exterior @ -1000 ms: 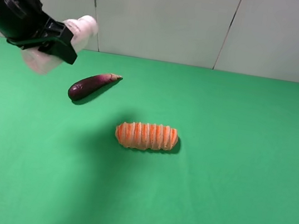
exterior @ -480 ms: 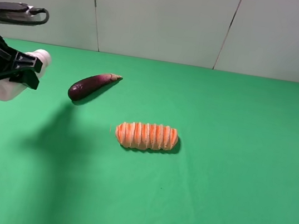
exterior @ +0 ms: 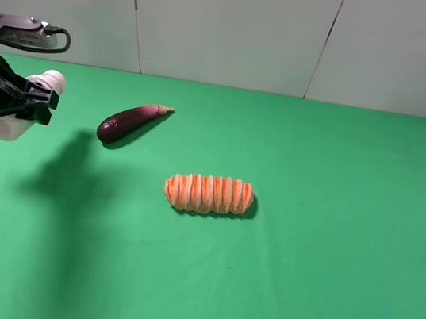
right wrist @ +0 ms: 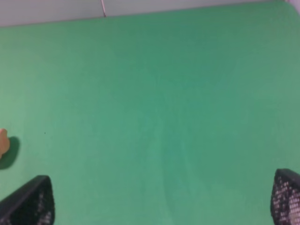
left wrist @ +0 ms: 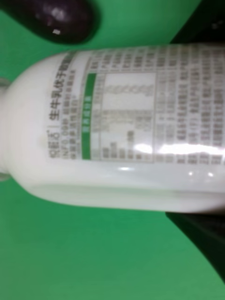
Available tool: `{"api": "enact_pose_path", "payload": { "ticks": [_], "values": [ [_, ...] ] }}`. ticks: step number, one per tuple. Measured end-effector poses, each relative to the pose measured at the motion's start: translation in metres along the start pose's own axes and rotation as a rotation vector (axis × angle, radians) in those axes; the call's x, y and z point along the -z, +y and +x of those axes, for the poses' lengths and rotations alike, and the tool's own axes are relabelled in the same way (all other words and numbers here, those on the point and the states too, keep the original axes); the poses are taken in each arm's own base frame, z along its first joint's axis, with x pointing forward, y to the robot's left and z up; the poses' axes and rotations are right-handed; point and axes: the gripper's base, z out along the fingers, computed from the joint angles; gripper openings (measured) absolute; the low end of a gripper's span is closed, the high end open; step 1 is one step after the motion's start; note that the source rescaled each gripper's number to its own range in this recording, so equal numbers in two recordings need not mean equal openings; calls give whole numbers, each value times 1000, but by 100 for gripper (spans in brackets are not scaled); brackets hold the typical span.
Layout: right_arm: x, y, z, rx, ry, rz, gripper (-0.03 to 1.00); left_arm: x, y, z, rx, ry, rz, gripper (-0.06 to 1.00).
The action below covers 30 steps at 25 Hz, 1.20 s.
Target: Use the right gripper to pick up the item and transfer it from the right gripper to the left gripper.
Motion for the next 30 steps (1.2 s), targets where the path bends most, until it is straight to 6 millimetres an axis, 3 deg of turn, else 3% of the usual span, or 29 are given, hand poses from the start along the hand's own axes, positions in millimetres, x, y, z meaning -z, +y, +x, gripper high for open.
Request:
{"api": "enact_pose_path", "payload": {
  "ticks": [9, 15, 30],
  "values": [
    [0, 0, 0, 0, 0, 0, 100, -38, 0, 9, -47, 7, 1, 2],
    [0, 0, 0, 0, 0, 0, 100, -48, -1, 9, -67, -51, 9, 2],
    [0, 0, 0, -1, 0, -1, 100, -65, -2, 34, -83, -110, 27, 2]
  ]
}}
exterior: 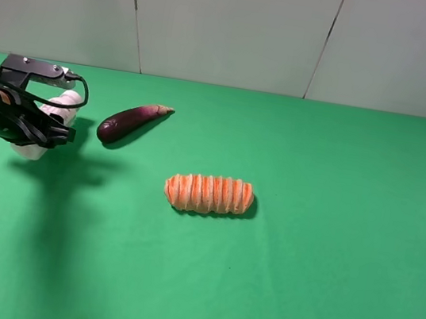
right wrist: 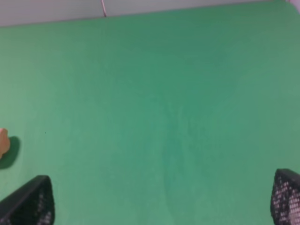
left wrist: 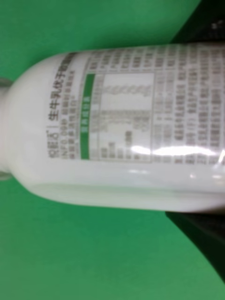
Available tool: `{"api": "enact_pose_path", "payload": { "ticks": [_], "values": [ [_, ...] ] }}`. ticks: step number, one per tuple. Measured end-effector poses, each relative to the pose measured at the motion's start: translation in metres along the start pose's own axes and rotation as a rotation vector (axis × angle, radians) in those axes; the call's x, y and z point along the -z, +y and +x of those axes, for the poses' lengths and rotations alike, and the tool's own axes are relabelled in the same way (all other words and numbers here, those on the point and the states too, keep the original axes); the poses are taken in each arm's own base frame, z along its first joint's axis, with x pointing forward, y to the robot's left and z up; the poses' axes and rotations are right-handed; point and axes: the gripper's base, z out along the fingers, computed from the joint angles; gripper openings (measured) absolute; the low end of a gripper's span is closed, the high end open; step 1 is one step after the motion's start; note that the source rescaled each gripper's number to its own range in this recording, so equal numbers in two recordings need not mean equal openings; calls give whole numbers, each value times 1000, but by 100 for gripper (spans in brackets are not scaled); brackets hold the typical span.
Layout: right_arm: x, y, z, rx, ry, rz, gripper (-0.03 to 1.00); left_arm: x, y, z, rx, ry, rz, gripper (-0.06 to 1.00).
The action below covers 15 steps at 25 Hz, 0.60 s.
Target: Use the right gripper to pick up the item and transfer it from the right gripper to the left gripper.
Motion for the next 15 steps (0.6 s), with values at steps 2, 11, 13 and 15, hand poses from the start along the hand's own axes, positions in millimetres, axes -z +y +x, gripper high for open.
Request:
{"api": "enact_pose_path", "payload": {
  "ticks": [2, 11, 13, 15],
  "values": [
    [0, 0, 0, 0, 0, 0, 100, -5, 0, 6, 1, 29, 1, 2],
    [0, 0, 0, 0, 0, 0, 100, -7, 0, 8, 1, 39, 2, 2],
    [0, 0, 0, 0, 0, 0, 100, -7, 0, 8, 1, 39, 2, 2],
    [0, 0, 0, 0, 0, 0, 100, -7, 0, 8, -2, 39, 2, 8]
  ]
}}
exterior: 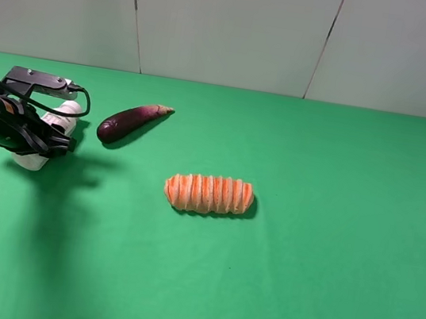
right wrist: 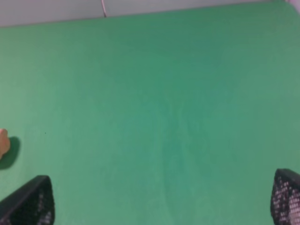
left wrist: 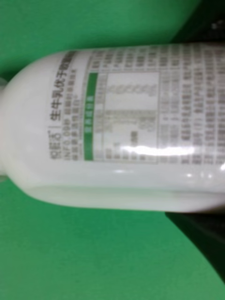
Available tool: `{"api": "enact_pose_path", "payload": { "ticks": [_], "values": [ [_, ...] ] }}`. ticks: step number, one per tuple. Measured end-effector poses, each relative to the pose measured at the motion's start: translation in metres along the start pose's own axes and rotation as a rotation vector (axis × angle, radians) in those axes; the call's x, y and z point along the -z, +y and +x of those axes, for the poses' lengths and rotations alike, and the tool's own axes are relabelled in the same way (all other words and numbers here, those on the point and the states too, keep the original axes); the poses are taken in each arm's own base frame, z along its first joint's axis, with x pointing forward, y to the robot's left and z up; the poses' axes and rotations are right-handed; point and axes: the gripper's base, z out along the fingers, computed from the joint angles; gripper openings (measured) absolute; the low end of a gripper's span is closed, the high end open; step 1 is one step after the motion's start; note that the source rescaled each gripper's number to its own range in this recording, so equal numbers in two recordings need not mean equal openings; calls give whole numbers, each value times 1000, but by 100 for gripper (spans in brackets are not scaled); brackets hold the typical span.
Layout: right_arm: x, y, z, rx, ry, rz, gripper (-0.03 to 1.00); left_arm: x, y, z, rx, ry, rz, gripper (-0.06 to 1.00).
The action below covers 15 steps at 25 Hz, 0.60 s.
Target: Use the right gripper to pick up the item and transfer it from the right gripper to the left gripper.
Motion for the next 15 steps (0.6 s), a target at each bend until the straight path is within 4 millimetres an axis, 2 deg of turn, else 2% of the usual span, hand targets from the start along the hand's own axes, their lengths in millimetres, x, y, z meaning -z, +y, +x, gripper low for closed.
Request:
{"api": "enact_pose_path", "payload": {
  "ticks": [1, 4, 6, 10, 15],
  "values": [
    [0, 0, 0, 0, 0, 0, 100, 0, 0, 0, -1, -2, 0, 22],
    [0, 0, 0, 0, 0, 0, 100, 0, 0, 0, -1, -4, 0, 72],
    [0, 0, 0, 0, 0, 0, 100, 0, 0, 0, -3, -4, 0, 89],
    [0, 0, 0, 0, 0, 0, 100, 2, 0, -2, -21, -8, -1, 98],
    [0, 0, 0, 0, -1, 0, 100, 24, 1, -19, -23, -69, -9, 99]
  ]
}}
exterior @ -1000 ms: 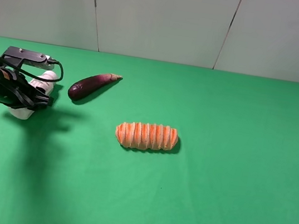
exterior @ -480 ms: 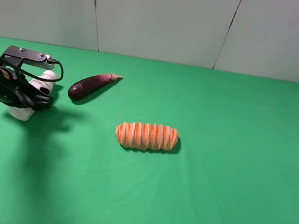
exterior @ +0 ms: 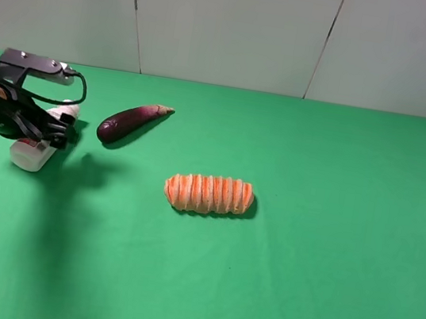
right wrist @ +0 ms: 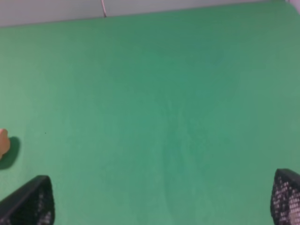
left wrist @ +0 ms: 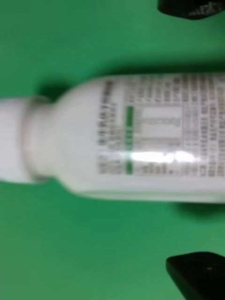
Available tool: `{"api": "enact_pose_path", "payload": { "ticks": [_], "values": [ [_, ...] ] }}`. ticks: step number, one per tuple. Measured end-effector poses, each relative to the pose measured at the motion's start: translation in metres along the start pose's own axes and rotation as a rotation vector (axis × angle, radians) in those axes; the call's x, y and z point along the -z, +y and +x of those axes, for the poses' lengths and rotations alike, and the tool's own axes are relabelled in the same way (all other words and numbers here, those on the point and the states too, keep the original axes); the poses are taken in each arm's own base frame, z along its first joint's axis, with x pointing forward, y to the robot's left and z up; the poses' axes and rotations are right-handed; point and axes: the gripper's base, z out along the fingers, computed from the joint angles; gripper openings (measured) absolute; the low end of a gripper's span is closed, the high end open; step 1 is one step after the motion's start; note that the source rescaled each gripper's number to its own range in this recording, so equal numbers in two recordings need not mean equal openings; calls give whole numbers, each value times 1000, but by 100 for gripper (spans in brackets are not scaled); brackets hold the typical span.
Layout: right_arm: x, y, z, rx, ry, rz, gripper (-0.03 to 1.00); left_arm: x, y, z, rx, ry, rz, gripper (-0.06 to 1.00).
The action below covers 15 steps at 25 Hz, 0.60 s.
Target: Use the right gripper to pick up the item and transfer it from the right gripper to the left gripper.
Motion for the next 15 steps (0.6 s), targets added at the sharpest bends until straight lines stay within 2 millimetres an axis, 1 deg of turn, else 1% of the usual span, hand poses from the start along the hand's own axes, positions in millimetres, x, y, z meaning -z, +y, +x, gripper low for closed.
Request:
{"api": "enact_pose_path", "payload": {
  "ticks": [5, 7, 12, 15],
  "values": [
    [0, 0, 0, 0, 0, 0, 100, 26, 1, -13, -32, -10, -10, 99],
    [0, 0, 0, 0, 0, 0, 100, 39, 2, -19, -35, -30, -15, 99],
    [0, 0, 0, 0, 0, 0, 100, 80, 3, -38, -37, -131, -32, 100],
    [0, 0, 0, 0, 0, 0, 100, 110, 4, -46, -39, -192, -43, 100]
  ]
}}
